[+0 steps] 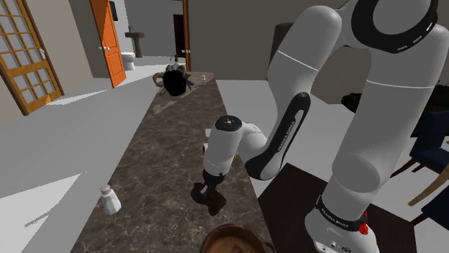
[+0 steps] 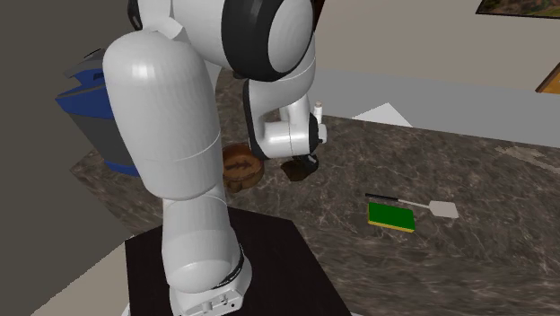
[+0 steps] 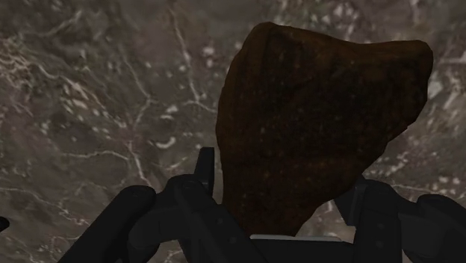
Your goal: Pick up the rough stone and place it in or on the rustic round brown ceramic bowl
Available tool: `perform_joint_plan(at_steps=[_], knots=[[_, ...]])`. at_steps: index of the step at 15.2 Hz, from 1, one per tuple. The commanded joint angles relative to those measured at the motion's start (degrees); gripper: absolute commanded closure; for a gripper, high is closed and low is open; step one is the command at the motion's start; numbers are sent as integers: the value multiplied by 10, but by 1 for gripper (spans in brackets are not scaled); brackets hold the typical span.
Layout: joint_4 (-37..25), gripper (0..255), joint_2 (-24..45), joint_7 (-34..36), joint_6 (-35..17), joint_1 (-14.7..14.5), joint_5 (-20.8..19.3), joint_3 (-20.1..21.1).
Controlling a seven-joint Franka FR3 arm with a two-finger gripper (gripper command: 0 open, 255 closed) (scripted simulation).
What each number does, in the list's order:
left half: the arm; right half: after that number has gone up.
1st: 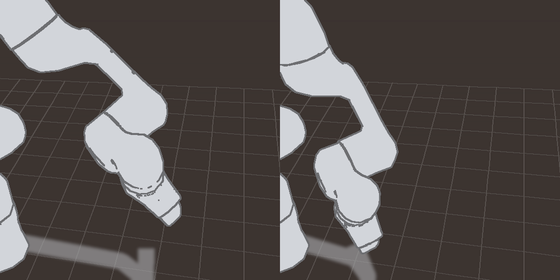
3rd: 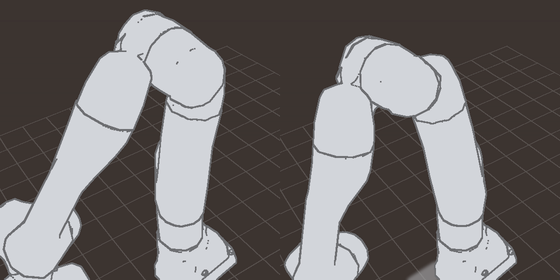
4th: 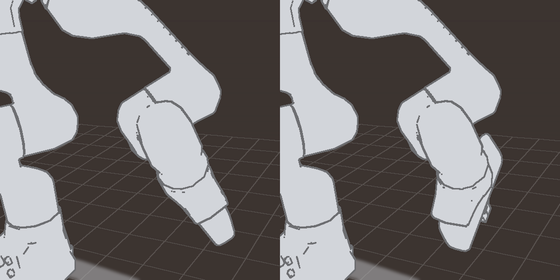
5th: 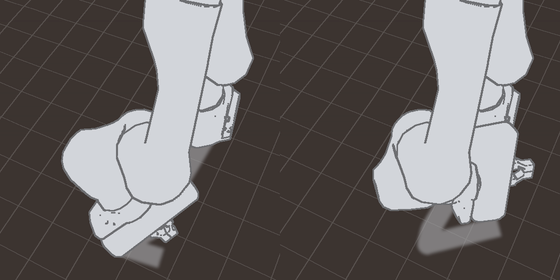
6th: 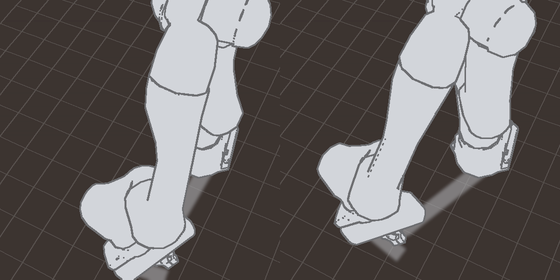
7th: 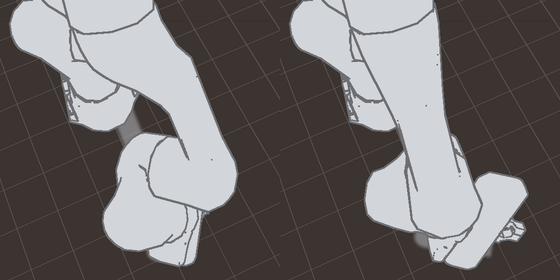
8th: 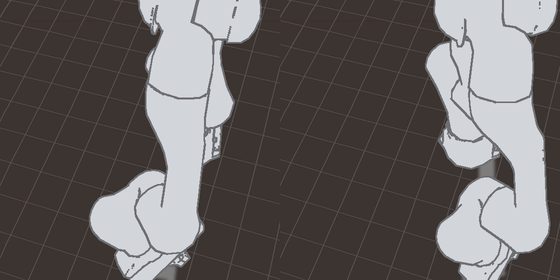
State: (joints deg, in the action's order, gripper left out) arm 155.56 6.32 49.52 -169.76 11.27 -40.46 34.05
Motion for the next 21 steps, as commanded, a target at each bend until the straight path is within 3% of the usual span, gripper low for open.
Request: perform_joint_plan(at_steps=[1,7,11,14,17,21], knots=[[0,255,0,0,0,0,0,0],[0,255,0,0,0,0,0,0],[21,255,-56,-141,14,35,184,71],[28,255,-99,-240,34,19,318,83],[28,255,-136,-302,62,-19,401,62],[24,255,-178,-347,104,-57,462,34]])
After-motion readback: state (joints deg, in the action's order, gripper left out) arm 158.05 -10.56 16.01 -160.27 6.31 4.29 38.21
